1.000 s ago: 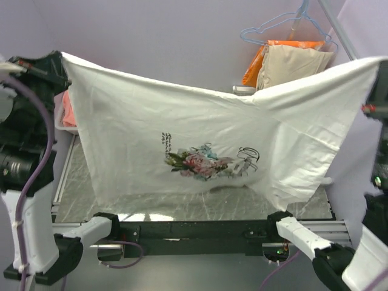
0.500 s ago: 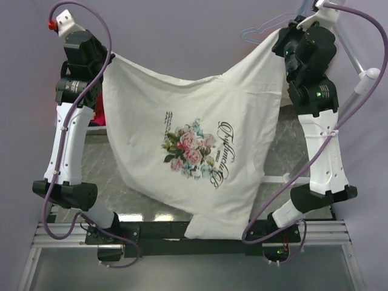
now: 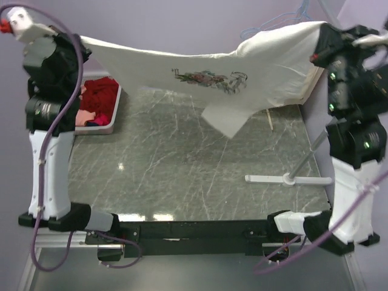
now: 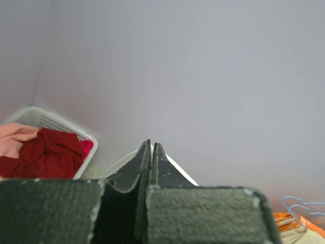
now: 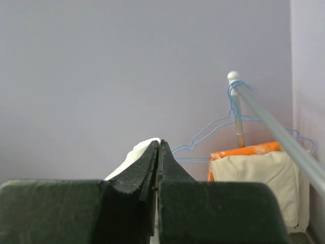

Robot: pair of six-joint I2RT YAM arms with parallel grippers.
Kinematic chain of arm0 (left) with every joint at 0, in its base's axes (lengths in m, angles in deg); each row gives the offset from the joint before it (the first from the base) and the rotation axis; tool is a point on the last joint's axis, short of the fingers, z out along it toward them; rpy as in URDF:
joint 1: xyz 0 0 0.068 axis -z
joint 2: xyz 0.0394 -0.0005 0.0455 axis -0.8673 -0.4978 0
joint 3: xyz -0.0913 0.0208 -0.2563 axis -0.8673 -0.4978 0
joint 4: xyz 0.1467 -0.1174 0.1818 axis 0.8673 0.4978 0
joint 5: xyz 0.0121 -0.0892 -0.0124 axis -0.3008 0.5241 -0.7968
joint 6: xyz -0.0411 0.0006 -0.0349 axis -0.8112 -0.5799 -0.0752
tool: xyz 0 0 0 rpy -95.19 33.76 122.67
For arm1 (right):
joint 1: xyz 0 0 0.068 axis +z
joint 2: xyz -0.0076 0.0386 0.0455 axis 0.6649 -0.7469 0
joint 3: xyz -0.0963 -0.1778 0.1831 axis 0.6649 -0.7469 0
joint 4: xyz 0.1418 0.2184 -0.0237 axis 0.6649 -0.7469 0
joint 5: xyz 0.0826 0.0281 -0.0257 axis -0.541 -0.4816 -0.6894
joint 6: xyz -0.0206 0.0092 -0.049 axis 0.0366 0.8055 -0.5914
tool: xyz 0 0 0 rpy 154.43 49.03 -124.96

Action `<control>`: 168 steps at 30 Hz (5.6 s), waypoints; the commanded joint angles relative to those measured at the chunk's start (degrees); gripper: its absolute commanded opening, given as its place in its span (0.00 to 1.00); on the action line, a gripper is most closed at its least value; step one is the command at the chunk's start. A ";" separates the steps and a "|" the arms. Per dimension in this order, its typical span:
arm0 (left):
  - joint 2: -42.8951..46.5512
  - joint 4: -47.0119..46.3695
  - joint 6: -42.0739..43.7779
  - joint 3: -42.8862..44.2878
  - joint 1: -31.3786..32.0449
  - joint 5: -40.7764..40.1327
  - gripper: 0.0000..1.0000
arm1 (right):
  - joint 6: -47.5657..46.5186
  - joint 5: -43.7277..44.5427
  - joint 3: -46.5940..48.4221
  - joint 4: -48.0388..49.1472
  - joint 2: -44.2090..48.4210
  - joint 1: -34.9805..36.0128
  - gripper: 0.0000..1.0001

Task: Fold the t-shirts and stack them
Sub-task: Flatten the tshirt out

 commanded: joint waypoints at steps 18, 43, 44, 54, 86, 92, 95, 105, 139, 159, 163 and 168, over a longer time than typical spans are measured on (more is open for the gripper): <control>20.83 -4.02 6.61 -0.42 -0.29 -4.91 0.01 | -2.24 -6.80 -6.38 10.93 20.89 -0.28 0.00; -40.27 -0.52 -1.99 -4.27 5.51 -13.69 0.01 | 4.09 -0.47 6.77 5.56 -48.41 -0.72 0.00; -43.83 1.32 -2.69 -0.81 5.59 -13.78 0.01 | 4.70 -0.73 6.81 7.14 -49.85 -0.98 0.00; -54.17 -7.76 -4.29 3.40 5.07 -14.40 0.71 | 7.08 1.90 8.93 16.20 -56.03 -3.27 0.92; -57.91 5.73 -4.45 3.09 5.15 3.09 0.93 | 19.91 -7.76 -32.13 -7.96 -33.95 -0.11 0.91; -61.25 5.03 -4.37 3.88 5.07 4.15 0.93 | 20.61 -8.38 -31.78 -9.37 -36.15 0.86 0.91; -63.10 6.52 -4.54 5.46 5.07 2.13 0.95 | 20.88 -8.99 -32.04 -9.90 -37.03 0.95 0.91; -68.21 12.76 -8.67 10.57 3.75 -7.63 0.96 | 20.26 -11.72 -28.35 -12.36 -42.22 0.95 0.91; -59.79 -0.76 -6.57 7.41 2.69 -5.79 0.99 | 25.71 -4.52 -19.47 -32.93 -53.91 -5.82 0.81; -35.08 8.19 -5.42 -11.37 4.36 -6.14 0.99 | 28.26 -5.13 -33.35 -24.23 -33.09 -4.24 0.81; -29.47 15.73 -10.77 -20.18 5.15 -4.21 0.99 | 28.35 -5.22 -37.39 -23.44 -31.94 -3.01 0.80; -20.67 17.77 -18.60 -36.94 6.73 -4.29 0.97 | 27.82 -5.30 -40.04 -22.56 -31.15 -1.52 0.81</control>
